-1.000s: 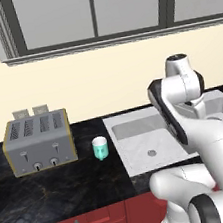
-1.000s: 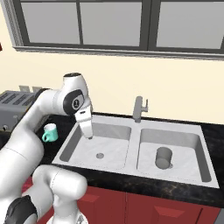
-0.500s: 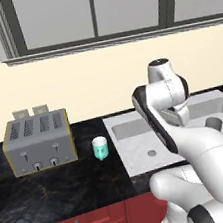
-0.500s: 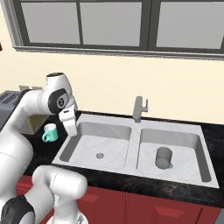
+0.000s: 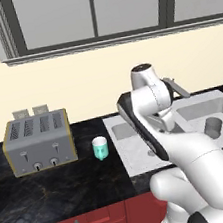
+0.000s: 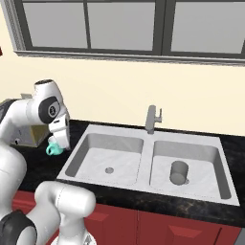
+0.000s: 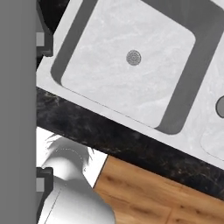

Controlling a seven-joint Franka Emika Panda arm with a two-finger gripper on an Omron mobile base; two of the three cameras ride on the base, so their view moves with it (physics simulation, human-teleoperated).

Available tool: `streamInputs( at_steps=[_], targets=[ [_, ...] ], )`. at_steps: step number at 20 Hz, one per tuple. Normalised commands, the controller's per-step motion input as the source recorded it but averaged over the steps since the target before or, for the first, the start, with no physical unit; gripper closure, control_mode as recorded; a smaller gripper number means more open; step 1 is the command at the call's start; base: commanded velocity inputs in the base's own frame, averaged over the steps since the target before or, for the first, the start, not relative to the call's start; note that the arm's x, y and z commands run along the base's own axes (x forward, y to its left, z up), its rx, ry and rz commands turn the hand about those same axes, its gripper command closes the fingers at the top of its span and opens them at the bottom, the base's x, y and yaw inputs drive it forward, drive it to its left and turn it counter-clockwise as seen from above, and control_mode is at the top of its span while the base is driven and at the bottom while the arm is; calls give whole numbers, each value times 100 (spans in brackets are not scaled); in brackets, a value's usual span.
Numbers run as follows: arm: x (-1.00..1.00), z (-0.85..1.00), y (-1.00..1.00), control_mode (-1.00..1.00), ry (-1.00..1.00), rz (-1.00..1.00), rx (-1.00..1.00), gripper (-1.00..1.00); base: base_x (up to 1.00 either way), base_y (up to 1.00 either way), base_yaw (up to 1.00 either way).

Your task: Move any existing items from the left basin to the right basin for drying. Then move the mug from the counter to the left basin of the sink for washing.

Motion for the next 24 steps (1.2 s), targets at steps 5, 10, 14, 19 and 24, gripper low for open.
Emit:
streamInputs(
  at_steps=[5, 10, 14, 19, 24],
  targets=[
    [0, -5, 44, -100, -3, 8, 0, -100, 0, 0, 0],
    [-1, 0, 45, -100, -8, 11, 0, -100, 0, 0, 0],
    [-1, 0, 41, -100, -9, 12, 0, -100, 0, 0, 0],
    [0, 0, 39, -100, -10, 14, 0, -100, 0, 0, 0],
    [0, -1, 35, -100, -7, 15, 0, -100, 0, 0, 0]
  ],
)
